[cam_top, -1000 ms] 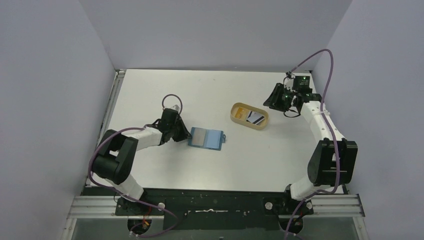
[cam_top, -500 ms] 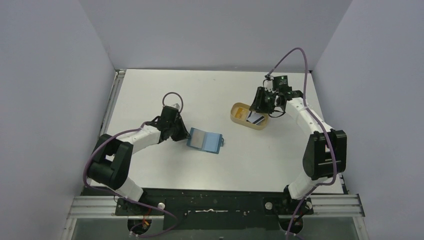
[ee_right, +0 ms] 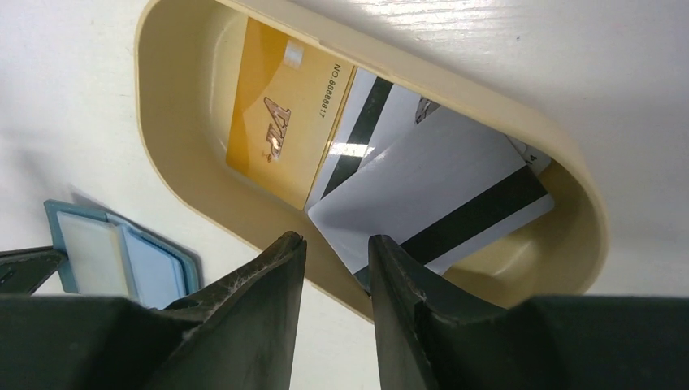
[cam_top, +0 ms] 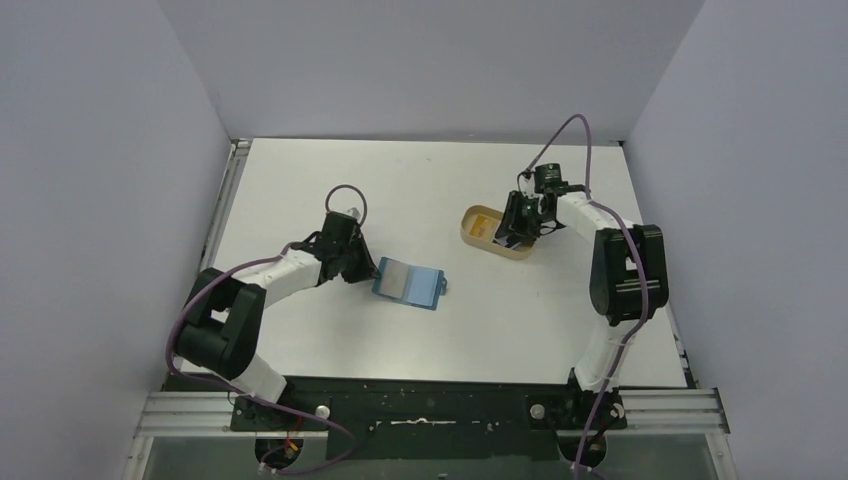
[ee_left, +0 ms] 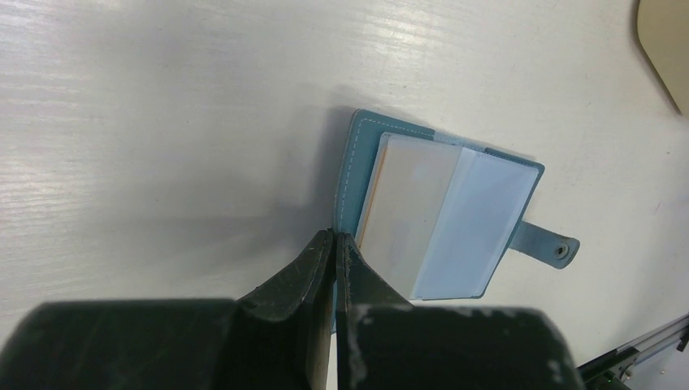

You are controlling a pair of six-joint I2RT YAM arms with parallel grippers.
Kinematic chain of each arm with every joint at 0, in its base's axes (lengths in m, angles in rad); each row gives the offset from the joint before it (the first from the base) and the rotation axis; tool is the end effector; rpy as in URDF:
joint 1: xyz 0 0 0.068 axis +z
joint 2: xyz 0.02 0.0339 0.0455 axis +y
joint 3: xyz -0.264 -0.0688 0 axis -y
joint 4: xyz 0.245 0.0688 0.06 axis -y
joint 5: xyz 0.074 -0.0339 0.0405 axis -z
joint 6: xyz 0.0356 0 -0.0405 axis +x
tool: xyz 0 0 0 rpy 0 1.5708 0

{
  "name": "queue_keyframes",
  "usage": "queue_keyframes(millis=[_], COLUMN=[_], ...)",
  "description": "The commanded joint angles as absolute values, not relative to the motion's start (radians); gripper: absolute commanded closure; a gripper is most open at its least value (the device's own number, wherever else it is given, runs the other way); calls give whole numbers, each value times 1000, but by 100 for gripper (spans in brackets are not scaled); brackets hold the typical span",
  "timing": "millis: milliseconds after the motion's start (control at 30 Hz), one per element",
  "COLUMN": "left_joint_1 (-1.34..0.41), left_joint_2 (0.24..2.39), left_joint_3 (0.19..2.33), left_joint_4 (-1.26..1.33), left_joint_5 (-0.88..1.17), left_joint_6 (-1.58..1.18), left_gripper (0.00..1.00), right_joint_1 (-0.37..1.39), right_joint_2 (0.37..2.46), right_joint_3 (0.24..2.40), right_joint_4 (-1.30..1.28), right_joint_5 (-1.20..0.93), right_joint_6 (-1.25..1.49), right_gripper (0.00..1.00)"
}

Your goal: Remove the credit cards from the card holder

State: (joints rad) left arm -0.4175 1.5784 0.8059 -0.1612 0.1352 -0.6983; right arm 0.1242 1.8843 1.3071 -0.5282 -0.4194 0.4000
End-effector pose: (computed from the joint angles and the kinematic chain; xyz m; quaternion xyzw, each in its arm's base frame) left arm 0.2763 -0.1278 0.1616 -0.1116 0.9412 -0.2198 0.2311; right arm 0.3825 0.0624 0.1860 0.0833 0.9493 0.2541 0.1654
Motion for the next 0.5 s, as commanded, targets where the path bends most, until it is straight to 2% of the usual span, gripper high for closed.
queue_keyframes(millis=[0, 267, 467], left_joint_1=[-422, -420, -420], left_joint_2=[1567, 1575, 1567], left_joint_3=[854, 847, 857], left_joint_4=[-161, -165, -172], left_joint_5=[134, 134, 134], left_joint_6=[-681, -678, -674], left_gripper=[100, 100, 100], right_joint_1=[126, 121, 106], right_joint_2=[1901, 1941, 1880], right_joint_3=[1348, 1354, 1368], right_joint_4=[-505, -561, -554], right_joint_5=[-414, -343, -357], right_joint_6=[377, 334, 333], right_gripper=[65, 65, 61])
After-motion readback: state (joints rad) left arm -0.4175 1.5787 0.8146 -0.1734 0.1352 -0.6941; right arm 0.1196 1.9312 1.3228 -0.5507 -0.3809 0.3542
